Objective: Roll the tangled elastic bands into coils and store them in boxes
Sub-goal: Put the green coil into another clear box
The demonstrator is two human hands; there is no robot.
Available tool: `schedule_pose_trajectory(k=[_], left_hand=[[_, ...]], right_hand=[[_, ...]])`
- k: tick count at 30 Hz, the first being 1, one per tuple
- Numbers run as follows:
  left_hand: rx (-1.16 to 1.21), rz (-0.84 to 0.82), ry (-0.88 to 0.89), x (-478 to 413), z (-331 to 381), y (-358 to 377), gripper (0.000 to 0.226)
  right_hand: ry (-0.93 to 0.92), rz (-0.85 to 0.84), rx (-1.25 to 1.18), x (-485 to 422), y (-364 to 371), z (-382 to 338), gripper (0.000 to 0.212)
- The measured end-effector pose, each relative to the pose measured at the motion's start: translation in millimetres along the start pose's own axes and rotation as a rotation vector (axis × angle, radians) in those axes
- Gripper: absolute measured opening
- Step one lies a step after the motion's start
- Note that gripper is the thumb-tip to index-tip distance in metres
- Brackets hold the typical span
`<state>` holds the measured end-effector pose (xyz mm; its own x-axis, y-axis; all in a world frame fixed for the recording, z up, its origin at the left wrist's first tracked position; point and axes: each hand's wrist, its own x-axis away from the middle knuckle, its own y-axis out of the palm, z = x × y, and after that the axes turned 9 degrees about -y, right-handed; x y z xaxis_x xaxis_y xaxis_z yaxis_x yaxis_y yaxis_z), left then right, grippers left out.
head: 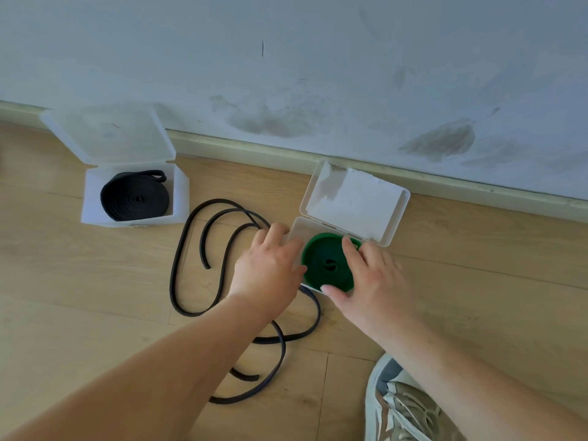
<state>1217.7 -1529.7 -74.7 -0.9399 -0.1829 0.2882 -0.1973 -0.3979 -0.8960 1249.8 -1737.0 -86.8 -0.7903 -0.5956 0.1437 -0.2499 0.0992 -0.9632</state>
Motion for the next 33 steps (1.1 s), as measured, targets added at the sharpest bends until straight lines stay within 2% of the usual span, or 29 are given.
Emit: schedule_pose_trajectory(k=[2,4,9,13,17,20,22,26,28,31,33], left_hand=[[0.188,-0.070,-0.156,6.2,0.8,5.8,0.038],[0.308,-0.069,-0.227,7.8,6.4,10.6,0.039],[0.374,-0.076,-0.287,3.7,16.0,12.5,0.049],[0.349,-0.134,-0.215,-1.6,22.9,8.6,0.054],[0.077,0.012,0.077,-10.4,32.3,3.5,0.049],[0.139,-0.064,0.211,-24.9,44.2,7.7,0.043],[0.160,-0.118,0.238,-33.1,50.3,9.6,0.047],[0.102,-0.066,0.208,-41.8,50.7,15.2,0.048],[0.034,-0.114,0.194,-41.3,49.7,18.5,0.051],[-0.061,-0.093,0.251,-35.8,48.6,22.1,0.072],[-0.128,-0.108,0.297,-33.9,50.5,22.9,0.078]], right_hand=[[-0.057,-0.040,-0.074,-5.2,-3.4,1.5,0.090],[-0.090,-0.096,-0.098,-8.6,-7.2,3.2,0.094],[-0.088,-0.039,-0.052,-9.5,-9.1,5.2,0.083],[0.007,-0.002,-0.075,-13.6,-12.4,10.6,0.092],[0.090,-0.048,-0.239,-12.5,-16.5,24.2,0.106],[0.135,0.023,-0.356,-10.3,-15.4,23.3,0.097],[0.138,0.072,-0.358,-8.9,-12.6,24.0,0.083],[0.135,0.040,-0.315,-8.6,-13.2,28.6,0.072],[0.122,0.005,-0.310,-7.6,-12.2,33.6,0.073],[0.097,-0.045,-0.289,-3.6,-9.5,36.8,0.084],[0.087,-0.057,-0.276,-3.9,-9.9,36.4,0.090]])
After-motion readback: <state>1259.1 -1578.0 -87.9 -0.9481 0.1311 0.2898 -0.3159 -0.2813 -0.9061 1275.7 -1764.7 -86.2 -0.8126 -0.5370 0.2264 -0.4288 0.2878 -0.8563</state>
